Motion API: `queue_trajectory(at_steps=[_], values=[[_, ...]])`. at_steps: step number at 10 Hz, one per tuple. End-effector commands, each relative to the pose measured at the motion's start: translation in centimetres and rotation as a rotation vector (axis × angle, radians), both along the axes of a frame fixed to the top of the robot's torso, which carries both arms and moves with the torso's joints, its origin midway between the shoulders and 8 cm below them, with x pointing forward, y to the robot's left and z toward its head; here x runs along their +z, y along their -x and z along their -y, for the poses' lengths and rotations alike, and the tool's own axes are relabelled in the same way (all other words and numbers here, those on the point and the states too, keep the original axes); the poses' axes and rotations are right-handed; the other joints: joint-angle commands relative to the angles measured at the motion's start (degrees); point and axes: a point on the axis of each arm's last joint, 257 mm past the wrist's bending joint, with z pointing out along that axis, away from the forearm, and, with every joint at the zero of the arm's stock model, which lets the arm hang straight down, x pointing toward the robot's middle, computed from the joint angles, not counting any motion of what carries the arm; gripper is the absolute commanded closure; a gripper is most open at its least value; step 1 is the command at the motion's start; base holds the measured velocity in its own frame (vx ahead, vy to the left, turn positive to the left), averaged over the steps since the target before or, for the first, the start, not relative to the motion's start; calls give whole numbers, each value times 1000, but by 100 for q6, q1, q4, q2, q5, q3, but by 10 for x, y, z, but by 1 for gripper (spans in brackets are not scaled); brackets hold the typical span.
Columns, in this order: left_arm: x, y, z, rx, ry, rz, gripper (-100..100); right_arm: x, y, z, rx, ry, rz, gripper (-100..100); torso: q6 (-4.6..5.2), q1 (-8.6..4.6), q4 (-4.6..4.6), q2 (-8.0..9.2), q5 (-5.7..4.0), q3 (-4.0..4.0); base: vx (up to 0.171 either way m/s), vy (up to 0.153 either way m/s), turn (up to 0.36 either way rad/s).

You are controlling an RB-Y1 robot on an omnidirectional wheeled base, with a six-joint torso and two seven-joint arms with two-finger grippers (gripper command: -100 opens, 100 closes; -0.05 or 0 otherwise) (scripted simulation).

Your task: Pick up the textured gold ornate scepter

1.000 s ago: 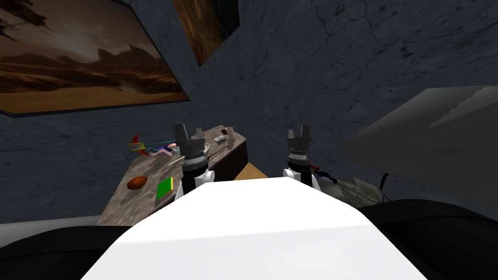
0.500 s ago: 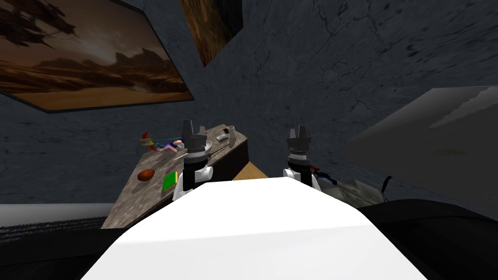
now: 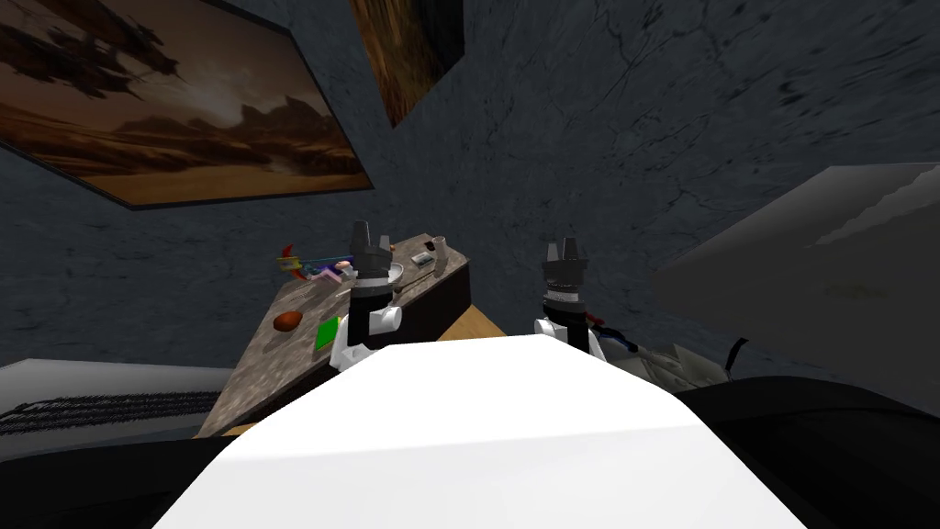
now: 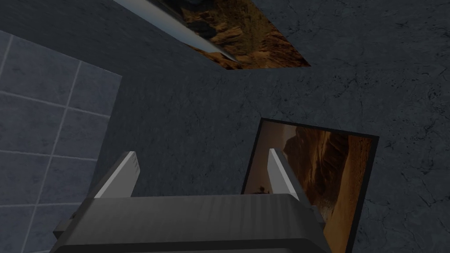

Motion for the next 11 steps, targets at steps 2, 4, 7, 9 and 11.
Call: queue_trajectory(at_steps=[2, 4, 7, 9, 11], values=[[-2, -21, -7, 8, 18, -42, -100, 0, 0, 0, 0, 0, 0, 0, 1, 1, 0, -1, 0, 0, -21, -17, 88], [-3, -35, -12, 13, 35, -74, -100, 0, 0, 0, 0, 0, 0, 0, 1, 0, 0, -1, 0, -1, -20, -20, 66], [-10, -54, -19, 24, 60, -131, -100, 0, 0, 0, 0, 0, 0, 0, 0, -1, -1, -4, 0, -2, -13, -20, 74], [-10, -68, -24, 25, 82, -159, -100, 0, 0, 0, 0, 0, 0, 0, 1, 4, -1, -5, 1, -3, -8, -9, 46], [-13, -83, -29, 25, 108, -193, -100, 0, 0, 0, 0, 0, 0, 0, 1, 1, -1, -5, 0, -3, -13, -17, 94]])
